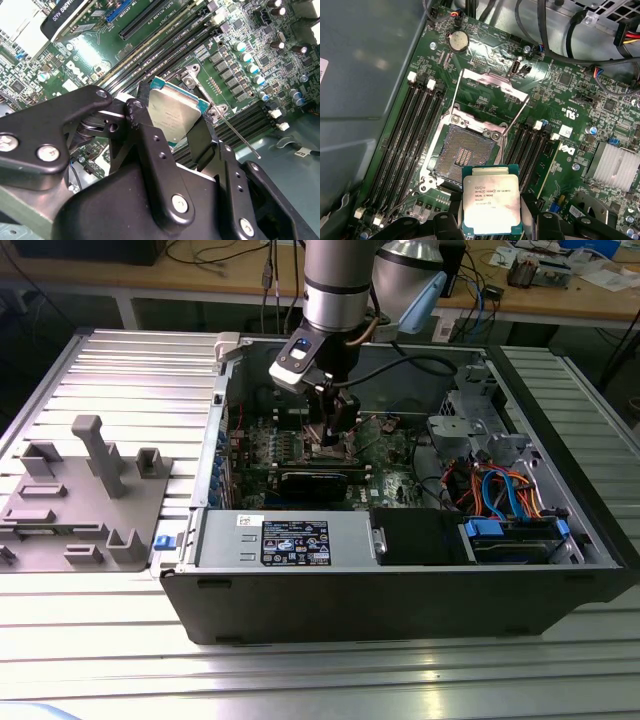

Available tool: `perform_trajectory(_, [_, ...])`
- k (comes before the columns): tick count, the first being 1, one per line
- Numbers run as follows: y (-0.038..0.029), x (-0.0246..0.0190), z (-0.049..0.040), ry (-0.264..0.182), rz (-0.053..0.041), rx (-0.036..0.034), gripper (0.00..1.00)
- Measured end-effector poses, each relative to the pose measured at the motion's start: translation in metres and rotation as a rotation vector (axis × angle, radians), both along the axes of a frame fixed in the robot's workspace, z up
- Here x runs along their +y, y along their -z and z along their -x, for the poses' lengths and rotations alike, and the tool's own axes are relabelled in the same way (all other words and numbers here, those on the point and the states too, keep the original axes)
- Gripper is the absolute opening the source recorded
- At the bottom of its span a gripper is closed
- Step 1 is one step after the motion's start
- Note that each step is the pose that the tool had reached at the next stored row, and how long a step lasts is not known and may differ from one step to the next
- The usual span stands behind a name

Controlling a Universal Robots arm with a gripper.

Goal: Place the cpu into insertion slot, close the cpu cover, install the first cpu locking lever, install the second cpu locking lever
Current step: 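Place the cpu into insertion slot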

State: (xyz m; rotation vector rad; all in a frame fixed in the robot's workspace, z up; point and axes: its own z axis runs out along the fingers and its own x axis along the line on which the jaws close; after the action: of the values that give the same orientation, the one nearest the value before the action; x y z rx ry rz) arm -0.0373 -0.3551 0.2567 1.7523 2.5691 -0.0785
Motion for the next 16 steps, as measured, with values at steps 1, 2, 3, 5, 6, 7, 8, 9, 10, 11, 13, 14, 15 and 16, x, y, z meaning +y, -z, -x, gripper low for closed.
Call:
perform_trajectory(1, [0.0001,0.0000,0.0000,0.001,-0.0001,-0.0001,0.55])
perform_trajectory(2, [0.0001,0.0000,0.0000,0.001,0.0000,0.0000,0.55])
perform_trajectory(3, [0.0001,0.0000,0.0000,0.002,0.0000,0.0000,0.55])
perform_trajectory(5, [0.0002,0.0000,0.0000,0.003,0.0000,-0.0001,0.55])
perform_trajectory(6, [0.0002,0.0000,0.0000,0.004,0.0000,0.0000,0.55])
perform_trajectory(7, [0.0003,0.0000,0.0000,0.004,0.0000,0.0000,0.55])
perform_trajectory(8, [0.0003,0.0000,0.0000,0.005,0.0000,0.0000,0.55])
perform_trajectory(9, [0.0004,0.0000,0.0000,0.006,0.0000,0.0000,0.55])
perform_trajectory(10, [0.0004,0.0000,0.0000,0.006,0.0000,-0.0001,0.55])
perform_trajectory(11, [0.0004,0.0000,0.0000,0.007,0.0000,0.0000,0.55])
perform_trajectory(13, [0.0005,0.0000,0.0000,0.008,0.0000,0.0000,0.55])
perform_trajectory(14, [0.0006,0.0000,0.0000,0.008,0.0000,0.0000,0.55])
perform_trajectory(15, [0.0006,0.0000,0.0000,0.009,0.0000,-0.0001,0.55])
perform_trajectory(16, [0.0006,0.0000,0.0000,0.010,0.0000,0.0000,0.55])
